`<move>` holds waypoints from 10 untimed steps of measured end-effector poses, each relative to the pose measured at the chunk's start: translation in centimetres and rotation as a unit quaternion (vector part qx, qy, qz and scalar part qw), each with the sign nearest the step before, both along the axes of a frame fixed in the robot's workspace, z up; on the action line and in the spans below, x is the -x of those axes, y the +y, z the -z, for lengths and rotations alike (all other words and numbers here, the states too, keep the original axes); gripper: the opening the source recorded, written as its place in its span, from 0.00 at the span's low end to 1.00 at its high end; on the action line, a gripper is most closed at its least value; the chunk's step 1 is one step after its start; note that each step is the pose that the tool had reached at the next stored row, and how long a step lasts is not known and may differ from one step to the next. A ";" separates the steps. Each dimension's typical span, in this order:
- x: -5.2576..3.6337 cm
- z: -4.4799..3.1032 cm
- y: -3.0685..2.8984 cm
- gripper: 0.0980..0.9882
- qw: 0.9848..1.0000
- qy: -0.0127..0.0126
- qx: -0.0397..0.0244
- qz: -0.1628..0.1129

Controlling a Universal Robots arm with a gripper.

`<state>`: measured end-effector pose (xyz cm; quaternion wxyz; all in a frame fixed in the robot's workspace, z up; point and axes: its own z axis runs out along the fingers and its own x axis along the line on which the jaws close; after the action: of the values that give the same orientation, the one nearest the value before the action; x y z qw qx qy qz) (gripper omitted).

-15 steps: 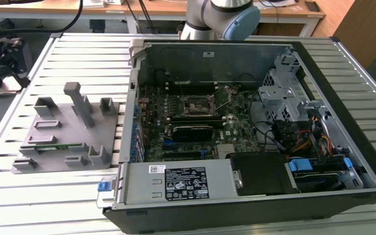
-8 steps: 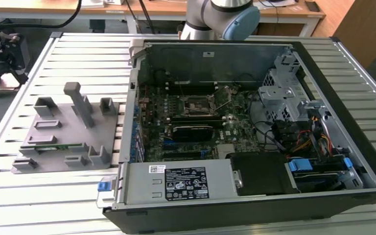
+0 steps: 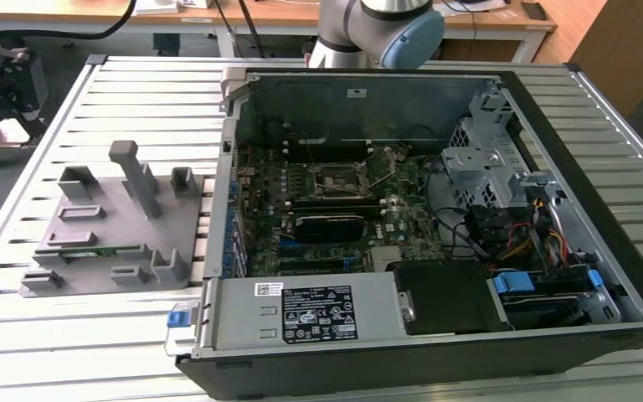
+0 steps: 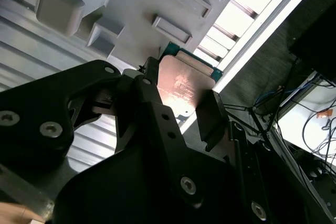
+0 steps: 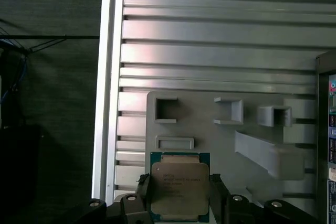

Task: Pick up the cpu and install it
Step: 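Pick up the cpu and move it towards the insertion slot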

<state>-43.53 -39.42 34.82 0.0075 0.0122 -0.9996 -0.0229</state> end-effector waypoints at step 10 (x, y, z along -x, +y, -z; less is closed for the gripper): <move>-0.03 -0.97 0.18 0.48 1.000 0.000 0.000 0.000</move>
<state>-43.50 -39.24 35.79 0.0074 0.0122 -0.9996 -0.0229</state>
